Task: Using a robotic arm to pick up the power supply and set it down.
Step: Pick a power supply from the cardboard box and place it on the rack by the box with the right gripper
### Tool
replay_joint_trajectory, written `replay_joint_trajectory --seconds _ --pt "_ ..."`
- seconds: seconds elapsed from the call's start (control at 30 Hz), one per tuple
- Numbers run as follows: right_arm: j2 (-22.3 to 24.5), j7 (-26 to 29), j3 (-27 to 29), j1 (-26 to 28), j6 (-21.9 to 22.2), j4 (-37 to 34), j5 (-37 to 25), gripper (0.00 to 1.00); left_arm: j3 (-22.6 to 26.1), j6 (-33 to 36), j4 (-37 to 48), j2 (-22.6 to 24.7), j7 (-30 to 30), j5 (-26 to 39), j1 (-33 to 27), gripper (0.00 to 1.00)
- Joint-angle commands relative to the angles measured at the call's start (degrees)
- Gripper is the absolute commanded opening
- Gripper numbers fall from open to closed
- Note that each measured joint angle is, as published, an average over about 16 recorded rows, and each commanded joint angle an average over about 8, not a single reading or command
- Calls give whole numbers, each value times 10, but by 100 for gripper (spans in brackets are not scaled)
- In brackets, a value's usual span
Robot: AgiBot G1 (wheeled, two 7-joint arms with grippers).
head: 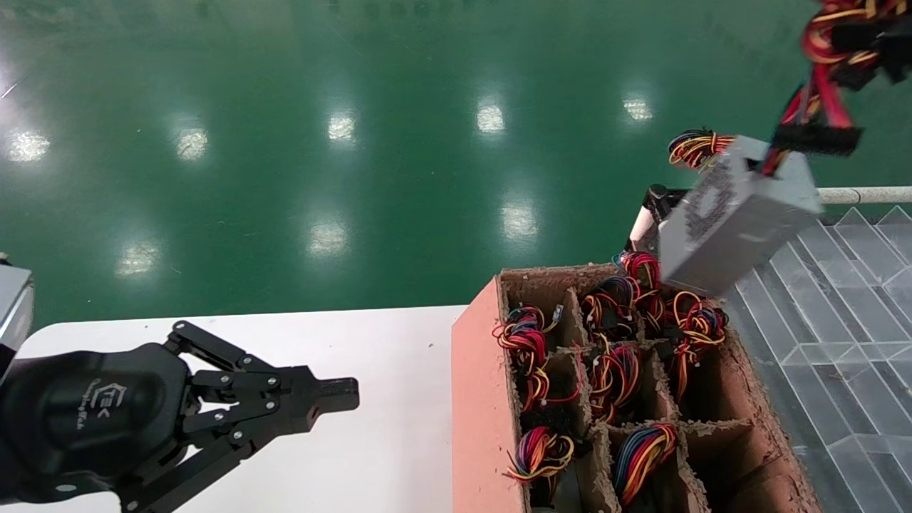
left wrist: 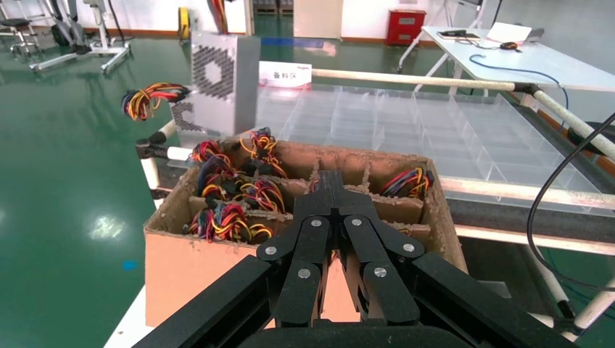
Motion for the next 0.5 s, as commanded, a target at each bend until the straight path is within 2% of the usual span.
replay_joint_trajectory --seconds 0.03,0.27,0.5 --pt "0 3 -3 16 2 -3 -24 0 0 0 0 0 0 0 0 0" --pt "6 15 -15 58 -16 -3 -89 0 0 0 0 0 0 0 0 0" --pt "7 5 -25 86 -31 -37 -136 0 0 0 0 0 0 0 0 0"
